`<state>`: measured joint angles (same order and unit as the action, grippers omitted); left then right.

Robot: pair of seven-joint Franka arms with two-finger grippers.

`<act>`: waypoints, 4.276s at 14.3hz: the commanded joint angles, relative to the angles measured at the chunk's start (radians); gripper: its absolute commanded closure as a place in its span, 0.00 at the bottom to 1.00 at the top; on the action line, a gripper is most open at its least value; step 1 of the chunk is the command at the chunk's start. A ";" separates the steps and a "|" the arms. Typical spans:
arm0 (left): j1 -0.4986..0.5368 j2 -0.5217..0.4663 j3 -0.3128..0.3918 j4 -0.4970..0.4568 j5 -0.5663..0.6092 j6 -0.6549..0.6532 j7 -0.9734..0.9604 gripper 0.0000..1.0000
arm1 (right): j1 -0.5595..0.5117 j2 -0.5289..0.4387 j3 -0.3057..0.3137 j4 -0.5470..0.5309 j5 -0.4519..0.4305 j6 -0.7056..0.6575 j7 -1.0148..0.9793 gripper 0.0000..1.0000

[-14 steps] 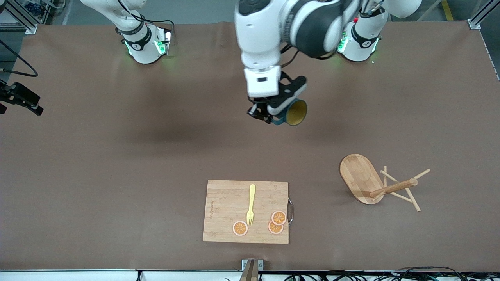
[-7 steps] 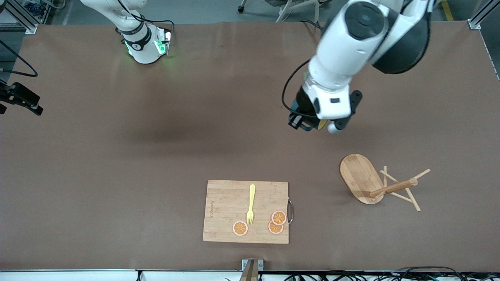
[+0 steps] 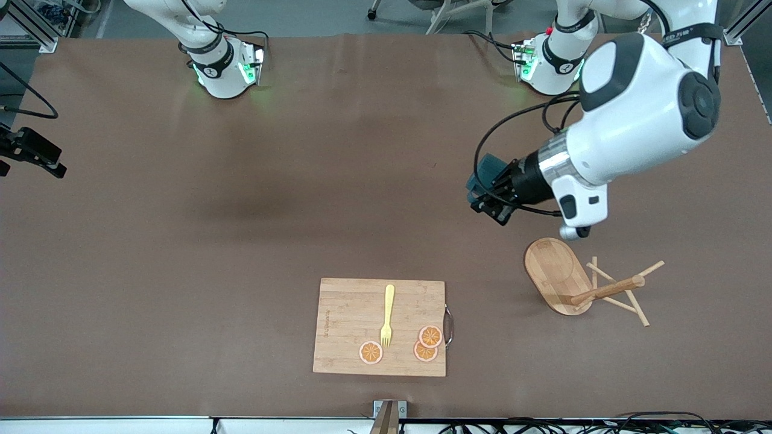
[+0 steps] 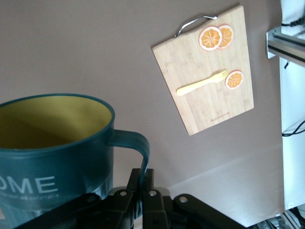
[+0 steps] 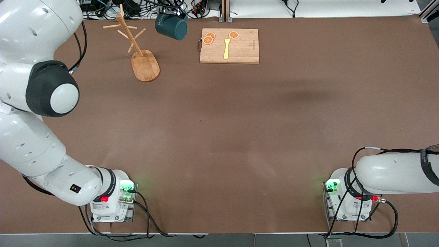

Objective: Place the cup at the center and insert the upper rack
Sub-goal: 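Carry the mug to the wooden mug tree with the left gripper, then hook the mug handle onto a mug tree peg with the left gripper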

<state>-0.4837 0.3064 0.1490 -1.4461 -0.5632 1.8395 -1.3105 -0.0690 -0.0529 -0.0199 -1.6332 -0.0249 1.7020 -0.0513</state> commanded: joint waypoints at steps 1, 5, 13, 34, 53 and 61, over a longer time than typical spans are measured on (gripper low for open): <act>0.060 -0.024 -0.009 -0.063 -0.070 0.000 0.083 0.99 | 0.001 -0.004 -0.002 -0.001 0.011 0.002 -0.005 0.00; 0.138 -0.009 -0.009 -0.079 -0.095 -0.002 0.155 0.99 | 0.003 -0.005 -0.002 -0.001 0.013 0.001 -0.005 0.00; 0.255 0.046 -0.009 -0.109 -0.185 -0.002 0.336 0.99 | 0.003 -0.005 -0.002 -0.001 0.011 0.002 -0.004 0.00; 0.321 0.099 -0.011 -0.079 -0.187 0.012 0.490 0.99 | 0.001 -0.004 -0.002 -0.001 0.011 0.004 -0.005 0.00; 0.336 0.201 -0.011 0.007 -0.257 0.132 0.478 0.99 | 0.003 -0.012 -0.005 -0.025 0.040 -0.001 -0.009 0.00; 0.364 0.212 -0.008 0.006 -0.256 0.155 0.487 0.99 | 0.006 -0.005 -0.005 -0.001 0.031 0.004 -0.007 0.00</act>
<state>-0.1287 0.5017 0.1410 -1.4652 -0.8031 1.9946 -0.8234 -0.0687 -0.0531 -0.0212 -1.6348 0.0006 1.7046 -0.0511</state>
